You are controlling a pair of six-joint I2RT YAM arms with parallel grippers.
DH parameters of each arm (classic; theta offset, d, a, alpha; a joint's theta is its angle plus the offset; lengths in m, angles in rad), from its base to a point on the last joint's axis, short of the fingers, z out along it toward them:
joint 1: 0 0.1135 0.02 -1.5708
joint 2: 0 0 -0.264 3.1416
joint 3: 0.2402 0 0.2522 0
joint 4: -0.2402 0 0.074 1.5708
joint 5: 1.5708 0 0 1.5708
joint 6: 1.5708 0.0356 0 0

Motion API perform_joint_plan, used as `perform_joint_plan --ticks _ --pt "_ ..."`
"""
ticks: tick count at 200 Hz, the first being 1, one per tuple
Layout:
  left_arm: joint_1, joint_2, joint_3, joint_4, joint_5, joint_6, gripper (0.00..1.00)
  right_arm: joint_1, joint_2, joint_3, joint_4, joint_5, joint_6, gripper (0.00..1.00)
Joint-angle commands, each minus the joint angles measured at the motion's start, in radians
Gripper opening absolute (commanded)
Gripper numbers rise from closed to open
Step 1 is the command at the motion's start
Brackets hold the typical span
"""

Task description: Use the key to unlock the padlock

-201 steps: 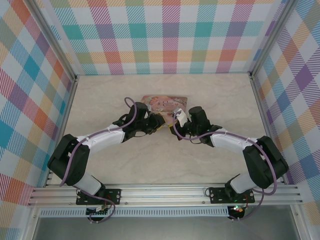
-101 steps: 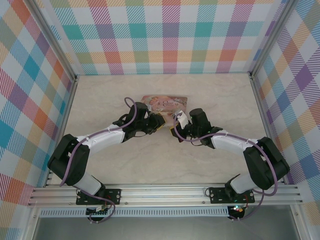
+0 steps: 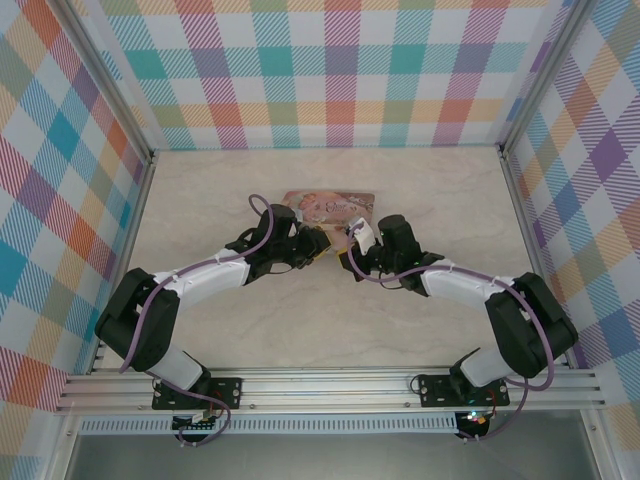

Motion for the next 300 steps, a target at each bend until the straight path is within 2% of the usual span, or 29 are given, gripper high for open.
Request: perform_joint_plan --ticks 1,121,211,275,300 --pt "-0.017 0.003 0.001 0.024 0.04 -0.04 0.12 0.005 0.012 0.027 0.048 -0.011 0.009 0.0" --pt "-0.017 -0.002 -0.008 0.046 0.056 -0.056 0.11 0.005 0.041 0.025 0.158 -0.004 0.026 0.0" --pt "-0.019 0.021 -0.012 0.052 0.06 -0.058 0.11 0.019 0.085 0.076 0.215 -0.062 0.064 0.0" --pt "-0.025 0.097 -0.042 0.121 0.049 -0.087 0.11 0.044 0.096 -0.011 0.229 -0.022 0.253 0.0" --pt "-0.025 0.132 -0.064 0.17 0.046 -0.117 0.12 0.049 0.095 -0.051 0.22 -0.019 0.388 0.0"
